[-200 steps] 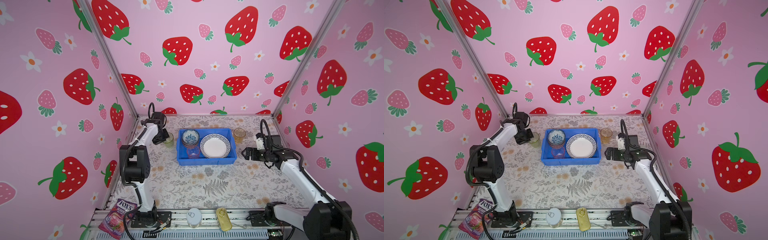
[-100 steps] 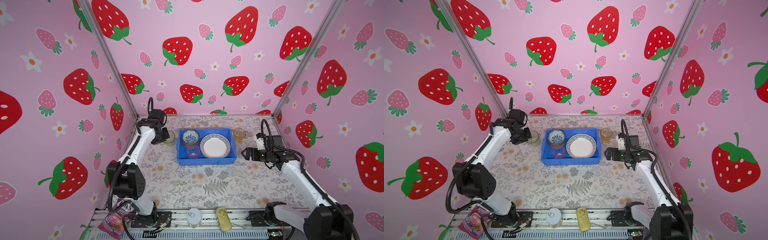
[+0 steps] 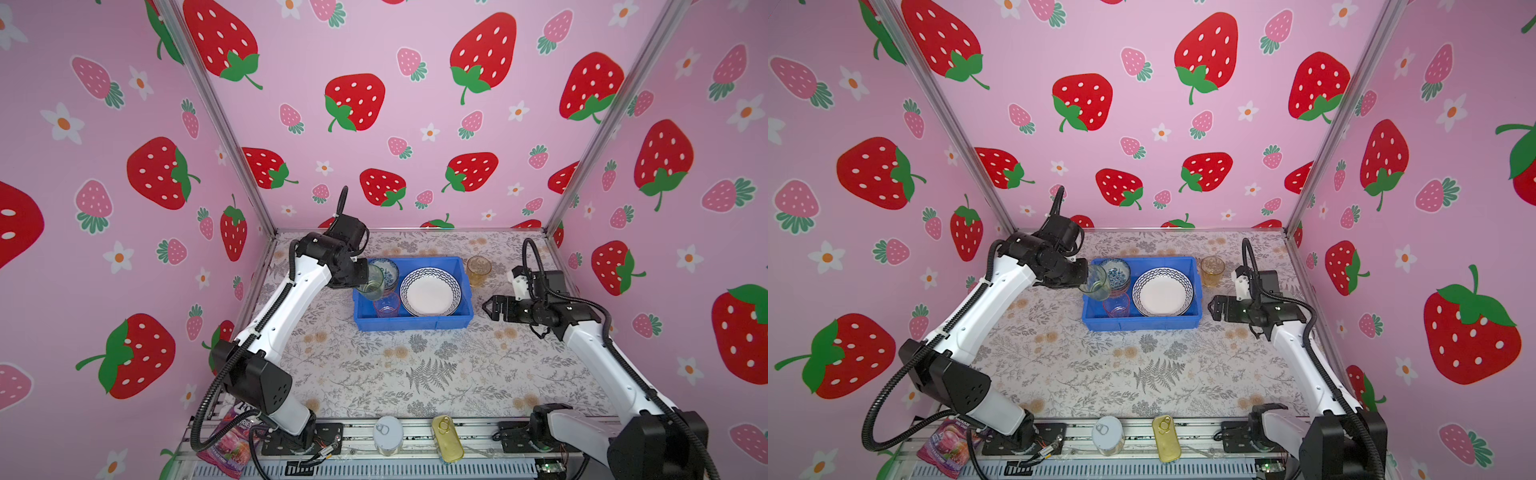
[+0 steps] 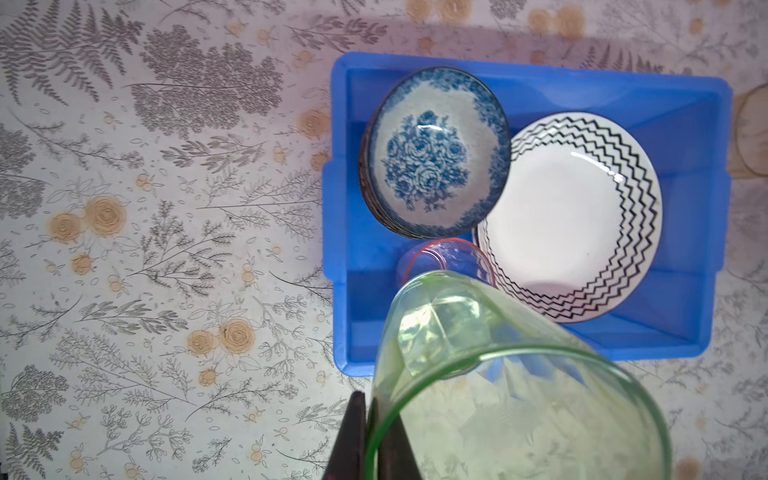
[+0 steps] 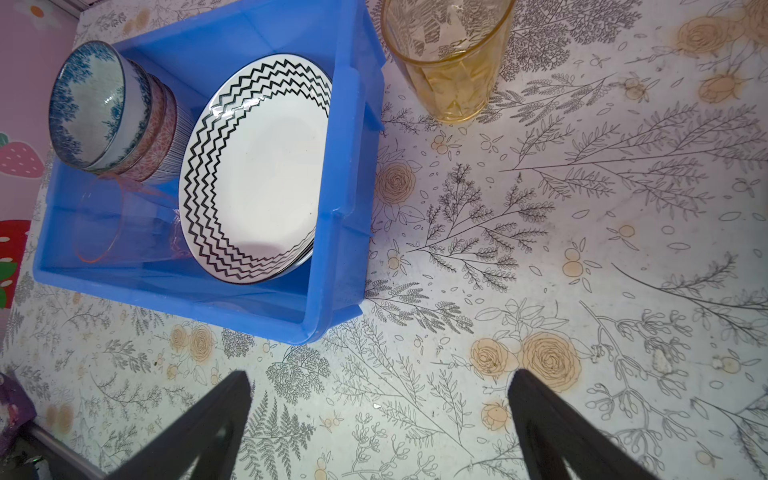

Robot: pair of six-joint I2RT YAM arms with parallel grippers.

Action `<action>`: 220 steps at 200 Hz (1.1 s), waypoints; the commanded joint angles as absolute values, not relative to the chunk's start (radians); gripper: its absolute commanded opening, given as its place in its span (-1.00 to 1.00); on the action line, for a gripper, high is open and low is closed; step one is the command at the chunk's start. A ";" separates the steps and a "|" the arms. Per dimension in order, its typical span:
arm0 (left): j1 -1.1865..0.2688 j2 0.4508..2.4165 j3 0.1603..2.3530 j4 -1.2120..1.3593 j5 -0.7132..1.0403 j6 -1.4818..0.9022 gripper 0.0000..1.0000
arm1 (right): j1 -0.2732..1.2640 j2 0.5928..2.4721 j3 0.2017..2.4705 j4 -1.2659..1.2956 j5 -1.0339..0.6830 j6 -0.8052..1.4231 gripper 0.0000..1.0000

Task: Place the mixed dishes into the plastic bin
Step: 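Carry the green cup over the bin and lower it into the pink cup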

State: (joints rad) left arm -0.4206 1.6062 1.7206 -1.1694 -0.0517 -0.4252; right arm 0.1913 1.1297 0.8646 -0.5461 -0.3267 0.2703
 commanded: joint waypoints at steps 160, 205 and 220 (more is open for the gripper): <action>-0.526 1.735 1.649 -1.061 -0.152 -0.487 -1.00 | 0.183 1.143 0.902 -0.583 -0.327 0.252 0.99; -0.528 1.758 1.632 -1.039 -0.134 -0.489 -1.00 | 0.182 1.144 0.899 -0.586 -0.323 0.250 0.99; -0.528 1.767 1.626 -1.036 -0.130 -0.489 -1.00 | 0.181 1.146 0.899 -0.584 -0.323 0.248 0.99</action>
State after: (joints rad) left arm -0.5220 1.7607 1.6344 -1.0439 -0.1230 -0.4759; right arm 0.1913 1.1393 0.8768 -0.5629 -0.3256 0.2676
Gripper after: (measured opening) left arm 0.083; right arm 0.992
